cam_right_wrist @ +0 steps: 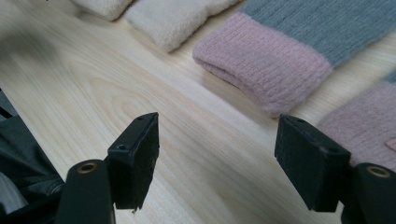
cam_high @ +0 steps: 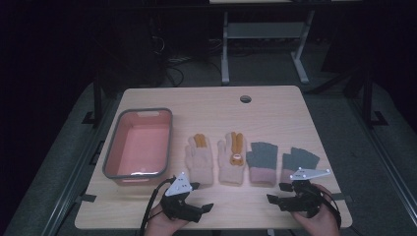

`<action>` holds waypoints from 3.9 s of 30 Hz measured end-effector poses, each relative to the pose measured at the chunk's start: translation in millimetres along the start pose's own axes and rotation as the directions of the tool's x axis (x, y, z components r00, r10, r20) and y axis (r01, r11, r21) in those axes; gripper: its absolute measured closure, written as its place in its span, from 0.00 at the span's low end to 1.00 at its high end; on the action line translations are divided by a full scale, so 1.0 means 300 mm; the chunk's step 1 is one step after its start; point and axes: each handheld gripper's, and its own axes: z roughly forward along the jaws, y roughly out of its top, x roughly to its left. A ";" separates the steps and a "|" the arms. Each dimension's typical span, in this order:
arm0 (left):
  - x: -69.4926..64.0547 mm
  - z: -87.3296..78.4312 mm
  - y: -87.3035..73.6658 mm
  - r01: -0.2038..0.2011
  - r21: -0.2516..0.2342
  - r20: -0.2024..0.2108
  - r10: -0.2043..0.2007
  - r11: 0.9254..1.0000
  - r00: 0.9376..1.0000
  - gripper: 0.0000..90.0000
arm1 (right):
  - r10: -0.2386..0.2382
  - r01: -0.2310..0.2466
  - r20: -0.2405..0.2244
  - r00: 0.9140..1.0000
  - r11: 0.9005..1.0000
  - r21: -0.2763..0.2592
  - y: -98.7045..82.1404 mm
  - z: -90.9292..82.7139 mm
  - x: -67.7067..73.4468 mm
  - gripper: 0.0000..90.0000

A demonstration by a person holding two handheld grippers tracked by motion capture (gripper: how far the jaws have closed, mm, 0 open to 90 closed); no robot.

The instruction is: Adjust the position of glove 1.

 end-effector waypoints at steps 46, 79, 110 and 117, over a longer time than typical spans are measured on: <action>0.011 -0.049 0.003 -0.008 -0.045 -0.009 0.008 0.999 1.000 0.19 | -0.200 0.207 -0.064 0.978 0.968 0.140 0.373 0.111 0.122 0.34; 0.018 -0.074 0.007 0.005 -0.075 -0.015 -0.007 0.997 1.000 0.19 | -0.210 0.203 -0.010 0.978 0.933 0.297 0.542 0.343 0.054 0.41; 0.013 -0.067 0.007 0.003 -0.075 -0.009 -0.003 0.997 1.000 0.20 | -0.232 0.180 0.101 0.967 0.912 0.369 0.519 0.431 0.071 0.66; 0.018 -0.075 0.006 0.005 -0.079 -0.017 -0.006 0.997 1.000 0.19 | -0.226 0.180 0.089 0.970 0.915 0.361 0.522 0.412 0.074 0.68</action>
